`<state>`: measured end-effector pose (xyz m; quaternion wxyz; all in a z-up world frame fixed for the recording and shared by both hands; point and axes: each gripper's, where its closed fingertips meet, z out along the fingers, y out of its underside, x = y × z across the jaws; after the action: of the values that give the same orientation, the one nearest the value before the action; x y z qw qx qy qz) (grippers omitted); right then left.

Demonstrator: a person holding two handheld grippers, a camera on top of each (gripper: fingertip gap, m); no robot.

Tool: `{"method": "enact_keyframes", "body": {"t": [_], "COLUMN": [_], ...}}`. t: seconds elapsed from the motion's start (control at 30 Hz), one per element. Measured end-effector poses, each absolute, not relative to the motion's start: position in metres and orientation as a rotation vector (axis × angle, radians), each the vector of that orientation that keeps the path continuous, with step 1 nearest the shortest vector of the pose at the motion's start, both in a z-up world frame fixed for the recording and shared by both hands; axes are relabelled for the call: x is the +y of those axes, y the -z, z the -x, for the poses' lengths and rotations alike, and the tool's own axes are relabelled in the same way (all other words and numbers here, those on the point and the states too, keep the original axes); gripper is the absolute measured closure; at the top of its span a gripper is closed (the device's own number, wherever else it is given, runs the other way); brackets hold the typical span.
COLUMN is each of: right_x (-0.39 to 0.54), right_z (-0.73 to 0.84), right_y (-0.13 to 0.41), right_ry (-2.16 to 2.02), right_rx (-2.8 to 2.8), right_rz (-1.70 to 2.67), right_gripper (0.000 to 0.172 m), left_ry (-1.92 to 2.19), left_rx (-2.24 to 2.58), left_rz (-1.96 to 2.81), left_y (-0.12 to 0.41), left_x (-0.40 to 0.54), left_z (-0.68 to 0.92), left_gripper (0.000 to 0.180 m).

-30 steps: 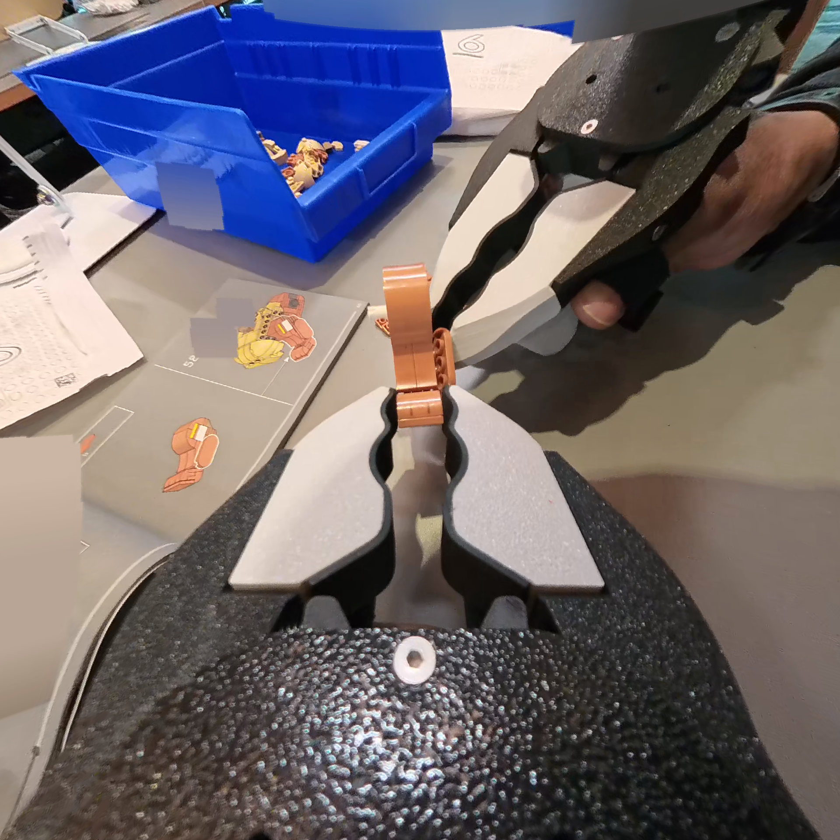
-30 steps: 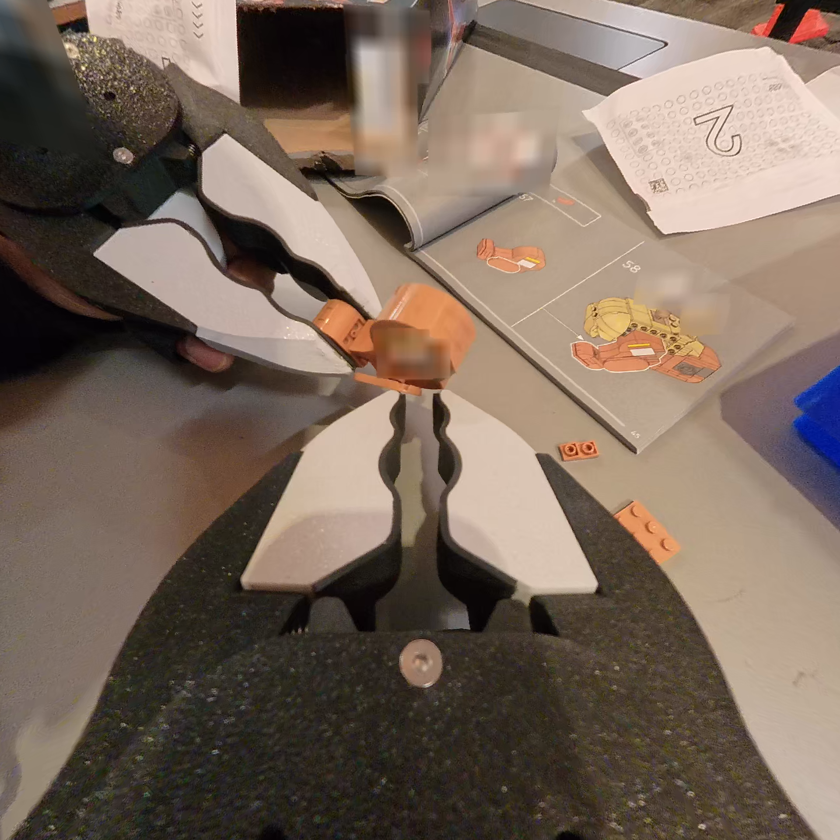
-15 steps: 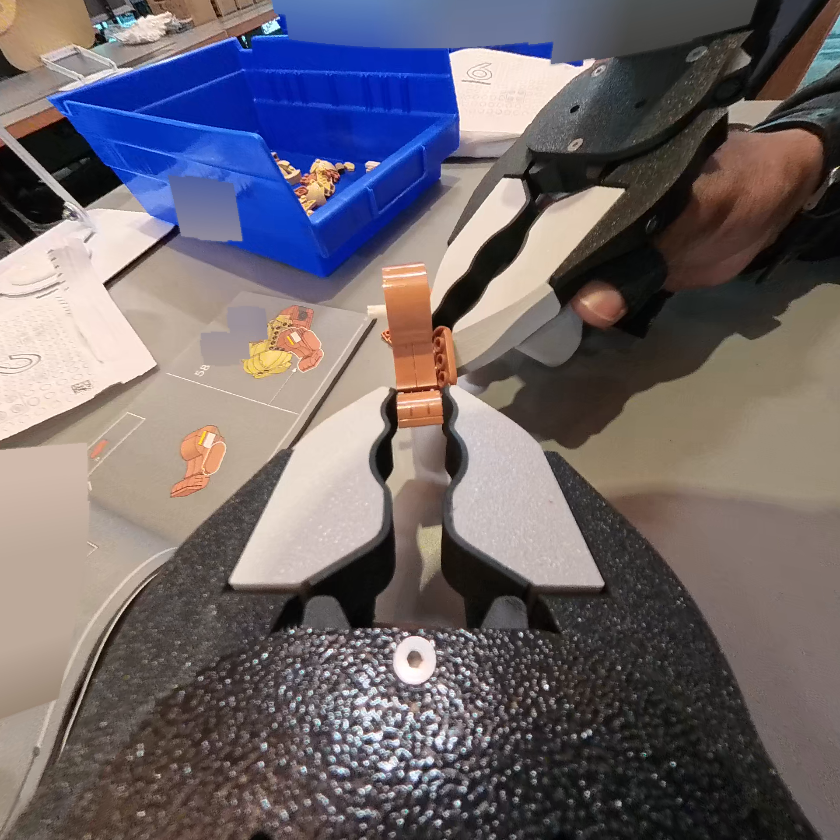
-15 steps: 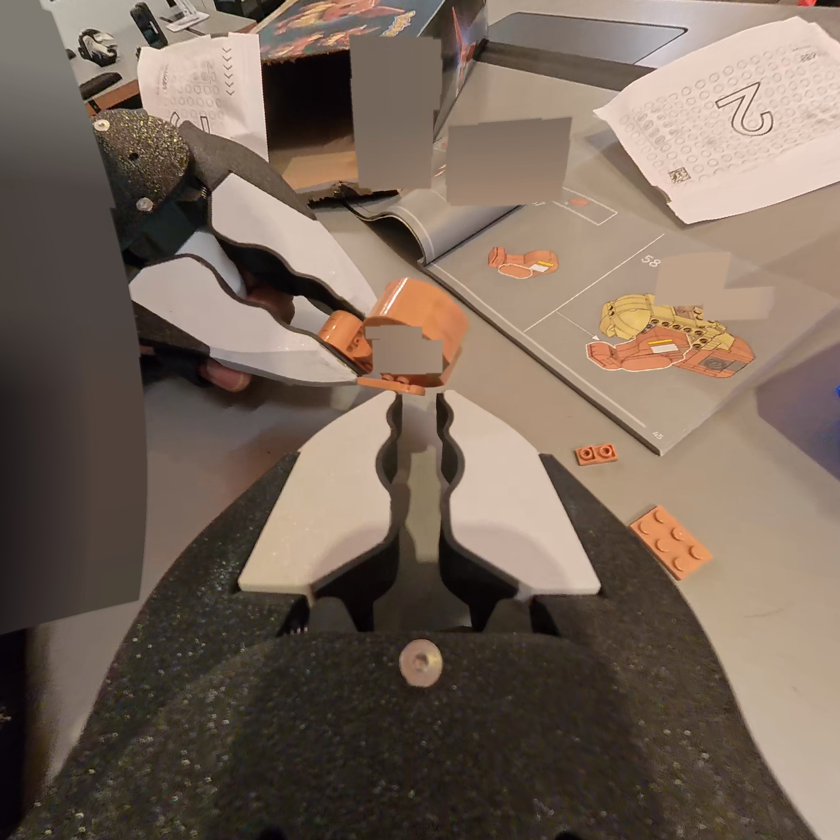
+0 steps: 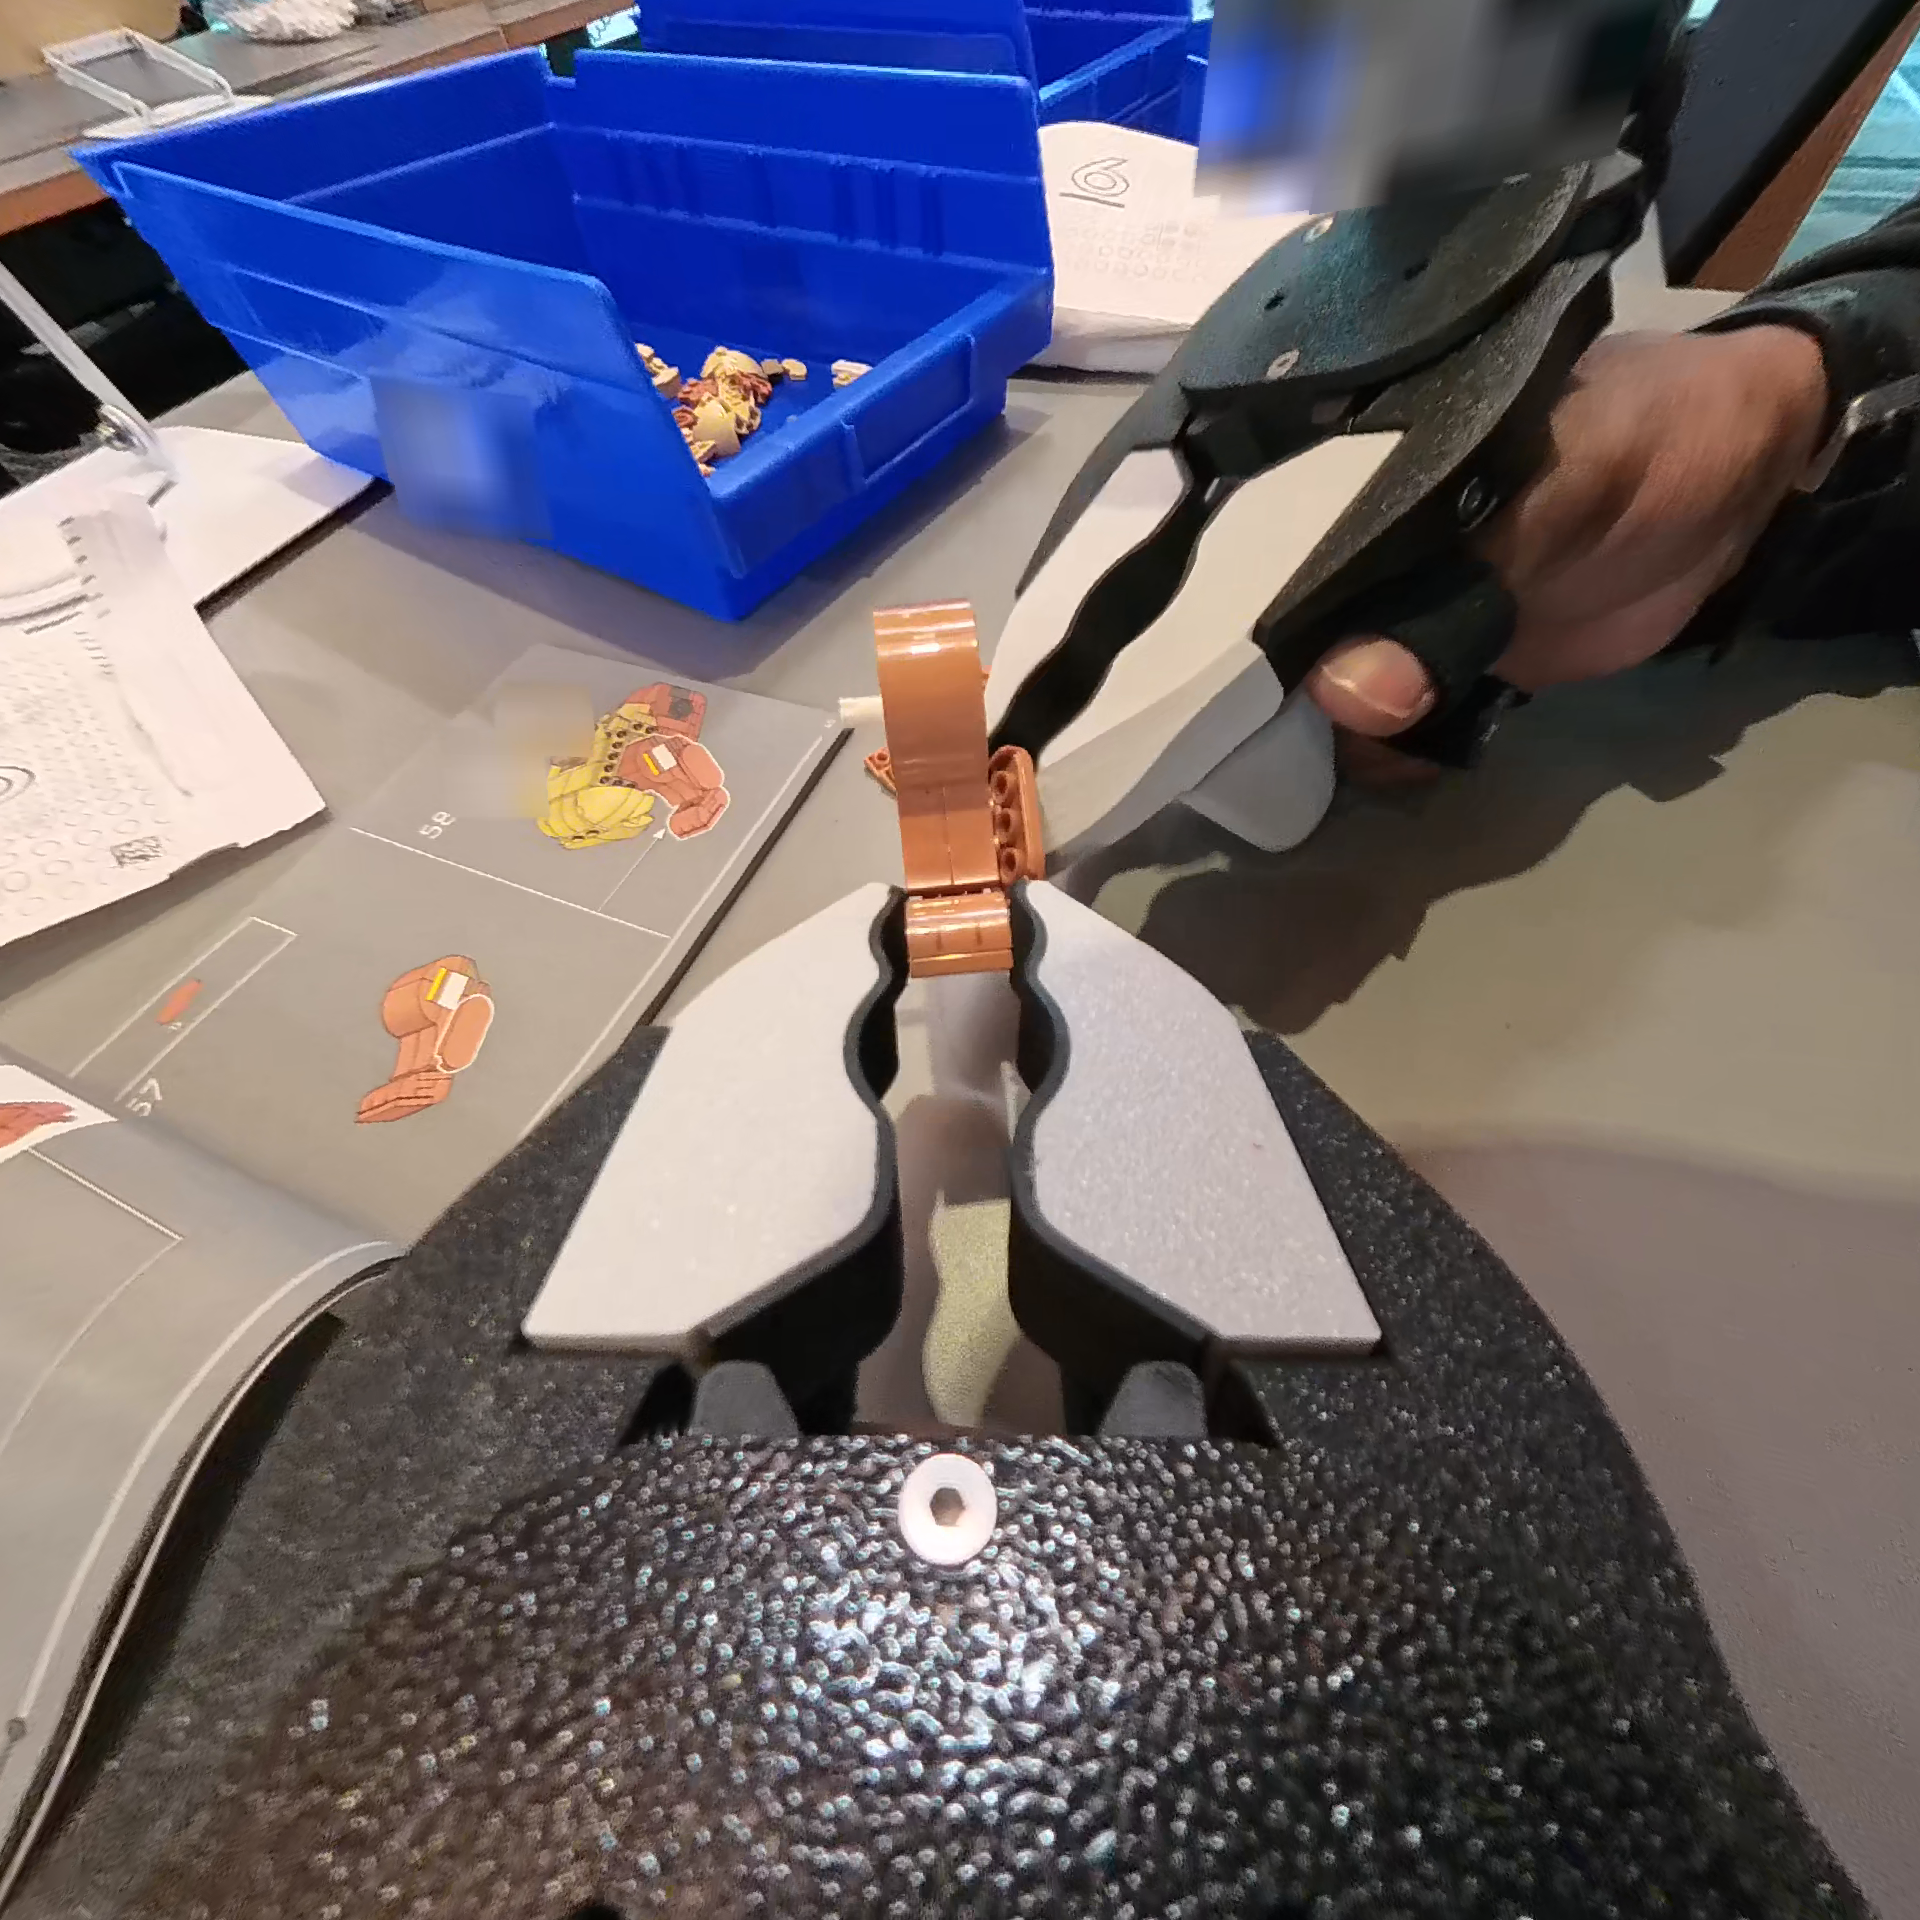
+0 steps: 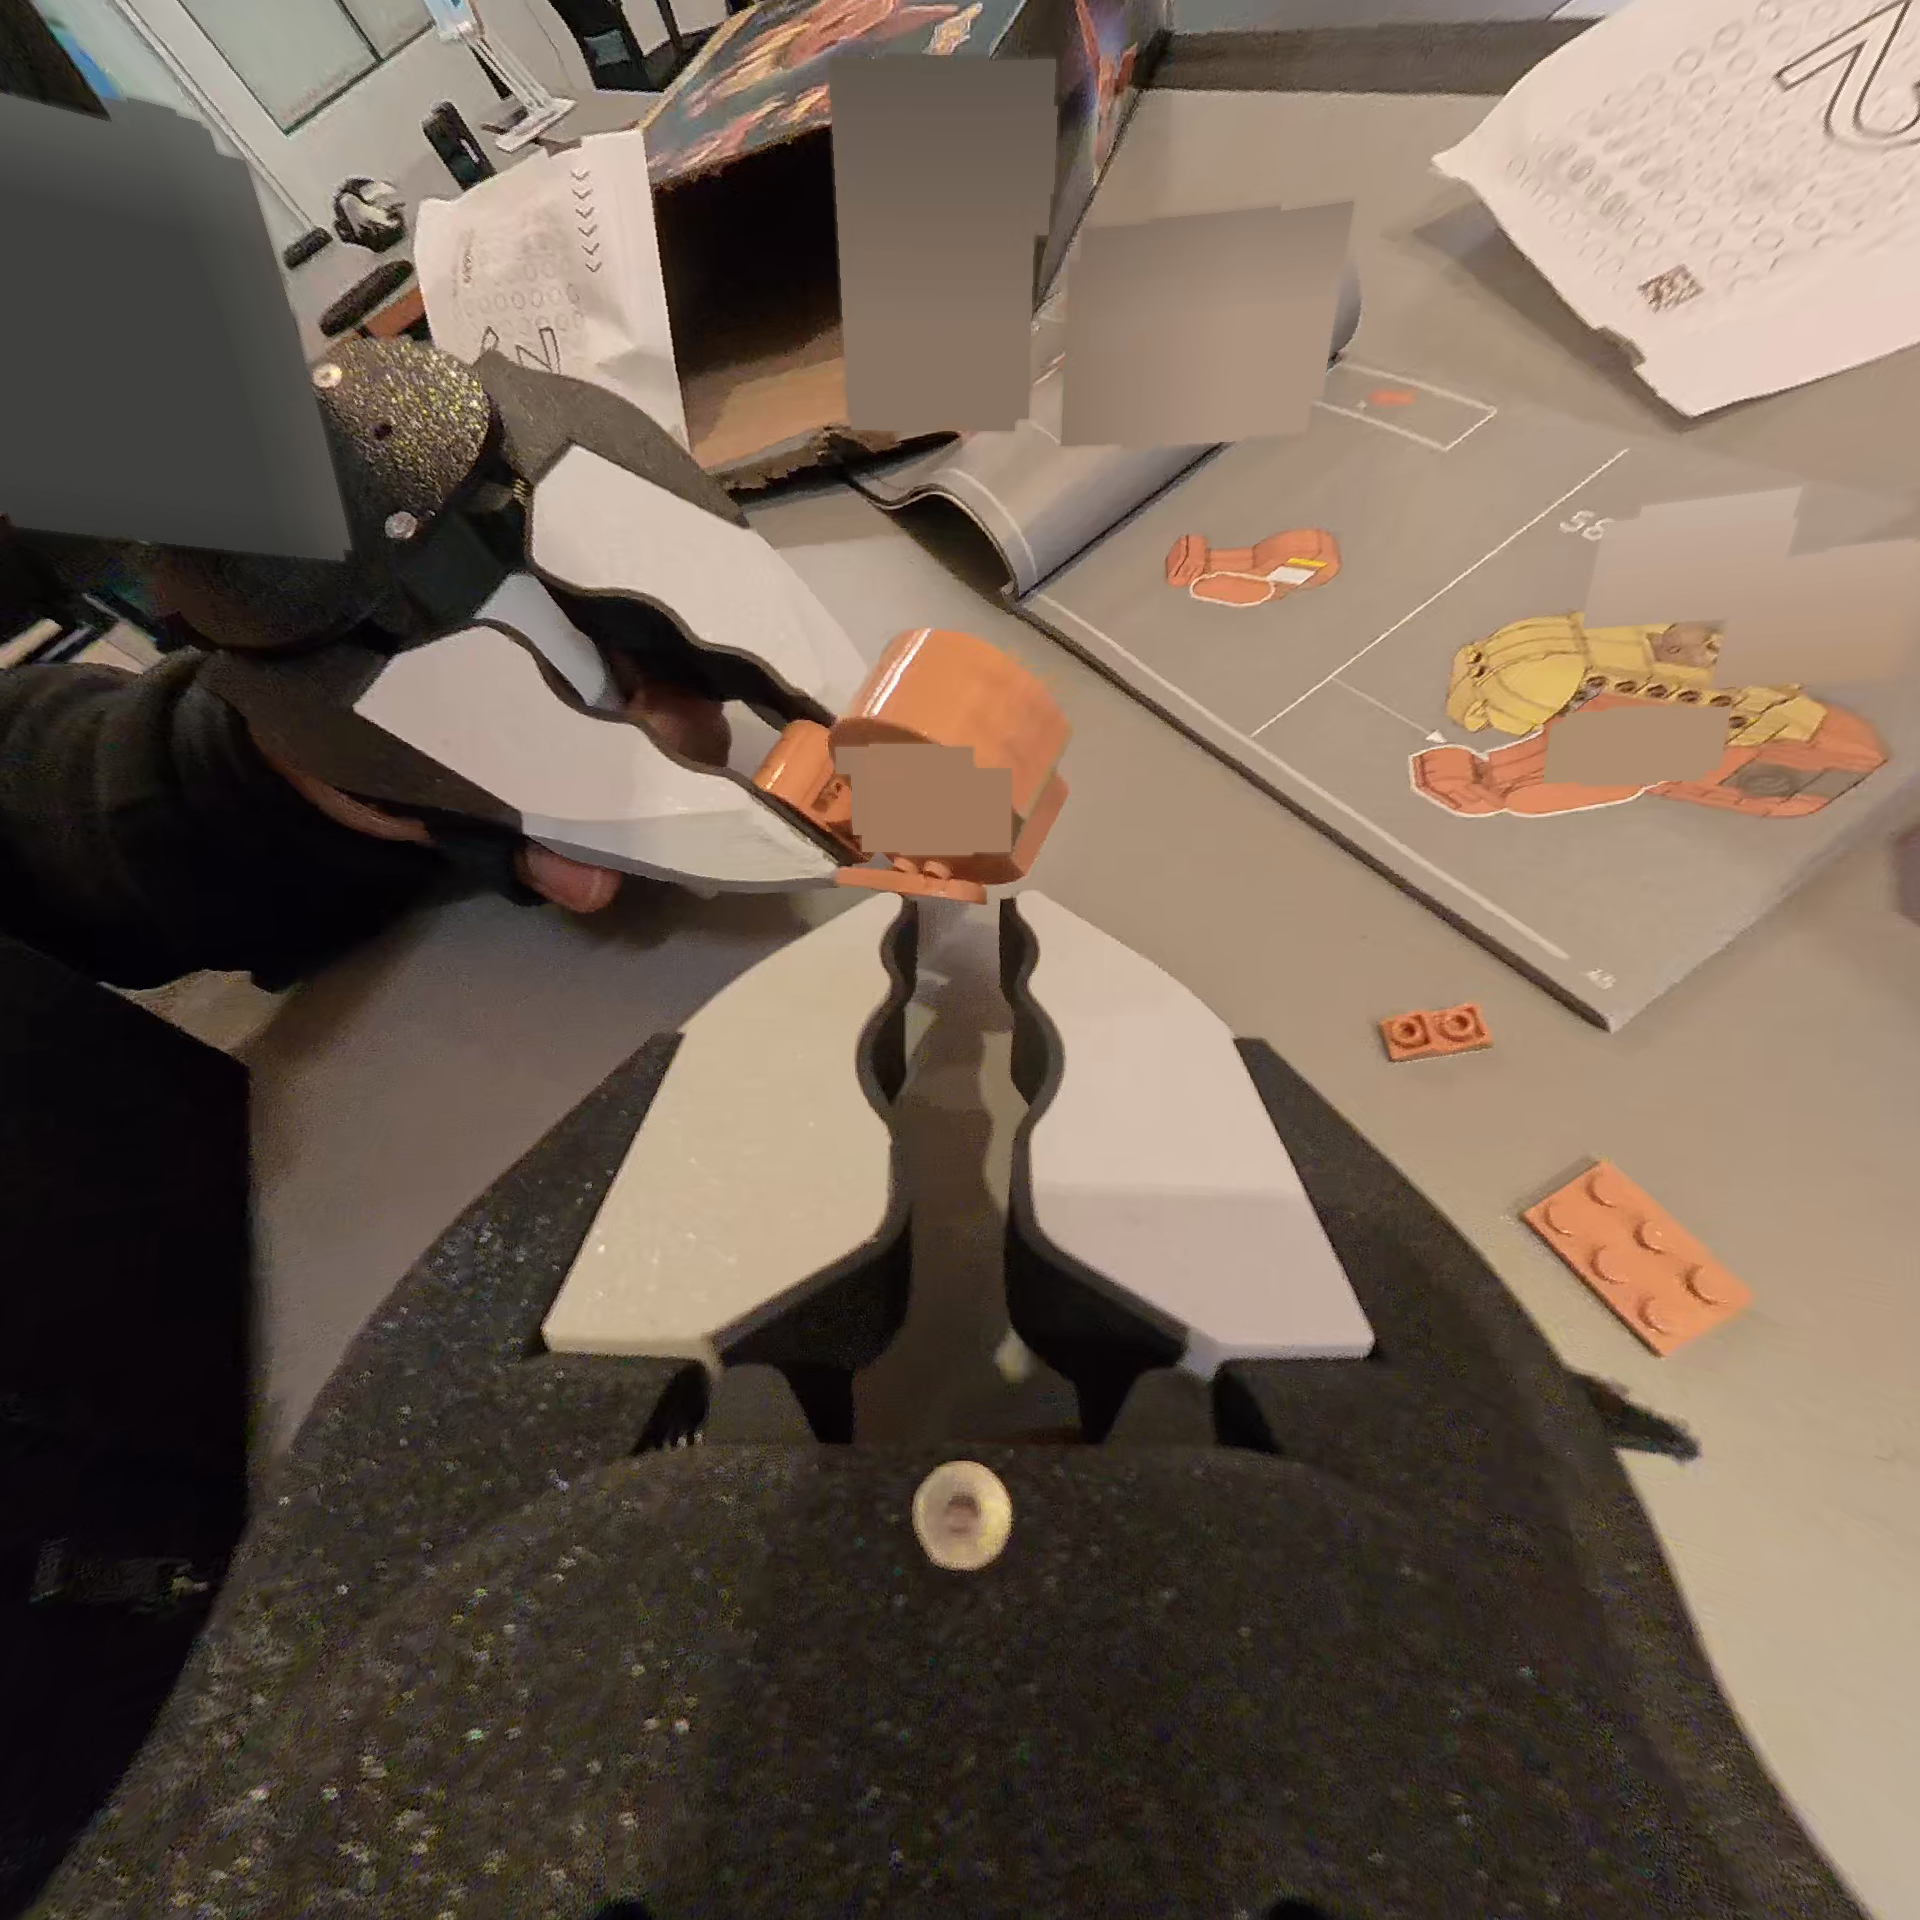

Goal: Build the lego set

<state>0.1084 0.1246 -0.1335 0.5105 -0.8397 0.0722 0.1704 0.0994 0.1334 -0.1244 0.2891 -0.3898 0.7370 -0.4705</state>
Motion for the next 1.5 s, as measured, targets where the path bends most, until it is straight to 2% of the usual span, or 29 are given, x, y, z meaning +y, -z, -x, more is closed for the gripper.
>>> {"method": "enact_keyframes", "body": {"t": [0.37,1.0,1.5], "right_x": [0.123,0.127,0.128], "right_z": [-0.105,-0.101,-0.101], "right_y": [0.132,0.110,0.097], "right_ry": [-0.491,-0.605,-0.709], "right_rx": [0.198,0.223,0.259], "right_rz": [2.007,1.851,1.729], "right_gripper": [0.152,0.152,0.154], "left_ry": [1.253,1.741,1.913], "left_rx": [1.991,1.941,1.846], "left_rz": [1.036,1.293,1.325], "left_y": [0.127,0.113,0.101], "left_x": [0.131,0.130,0.130], "left_z": [-0.099,-0.094,-0.095], "left_gripper": [0.163,0.163,0.163]}}
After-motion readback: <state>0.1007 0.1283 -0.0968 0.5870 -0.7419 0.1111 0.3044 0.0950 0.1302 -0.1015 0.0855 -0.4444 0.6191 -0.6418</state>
